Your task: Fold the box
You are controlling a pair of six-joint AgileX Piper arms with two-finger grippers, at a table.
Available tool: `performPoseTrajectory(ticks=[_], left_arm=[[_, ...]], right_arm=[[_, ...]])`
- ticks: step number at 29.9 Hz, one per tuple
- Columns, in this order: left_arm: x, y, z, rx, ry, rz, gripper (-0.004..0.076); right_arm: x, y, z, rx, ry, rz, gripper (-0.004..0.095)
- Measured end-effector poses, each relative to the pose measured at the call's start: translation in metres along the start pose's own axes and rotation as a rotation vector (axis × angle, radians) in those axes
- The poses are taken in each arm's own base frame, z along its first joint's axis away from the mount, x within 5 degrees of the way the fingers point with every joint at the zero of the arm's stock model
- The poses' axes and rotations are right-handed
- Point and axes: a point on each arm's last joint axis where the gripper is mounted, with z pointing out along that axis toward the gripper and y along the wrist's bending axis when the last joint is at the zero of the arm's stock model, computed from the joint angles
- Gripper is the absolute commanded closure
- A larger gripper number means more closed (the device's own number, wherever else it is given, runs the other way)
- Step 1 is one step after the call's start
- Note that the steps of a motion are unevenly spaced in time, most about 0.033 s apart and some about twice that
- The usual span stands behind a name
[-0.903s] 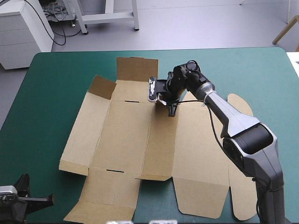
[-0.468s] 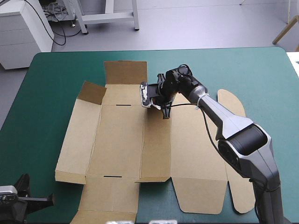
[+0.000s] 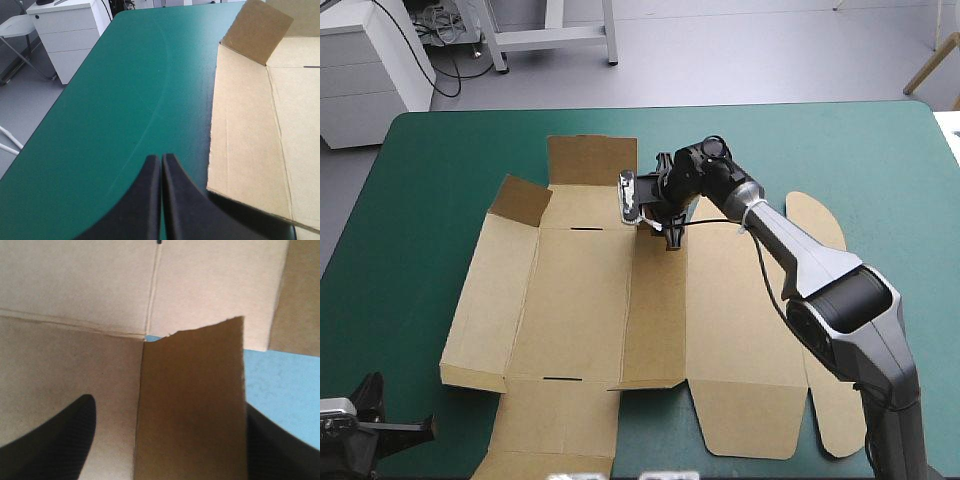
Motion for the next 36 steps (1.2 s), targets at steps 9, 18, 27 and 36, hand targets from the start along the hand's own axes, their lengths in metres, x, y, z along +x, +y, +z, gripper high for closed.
performPoseTrajectory(ticks=[9,18,27,36], left_arm=[[0.0,0.0,0.0,0.0,0.0,-0.002,0.0734],[0.0,0.0,0.0,0.0,0.0,-0.005,0.0728],[0.0,0.0,0.0,0.0,0.0,-0.005,0.0227],[0.0,0.0,0.0,-0.003,0.0,-0.026,0.0034]], right_arm=[[-0.016,-0.017,-0.091,0.077,-0.009,0.449,0.0253],[-0.007,-0.02,-0.14,0.227,0.049,0.85,0.0911],[0.002,-0.015,-0.175,0.359,0.052,1.069,0.0912],[0.034,0.053,-0.212,0.396,0.096,1.169,0.0912]])
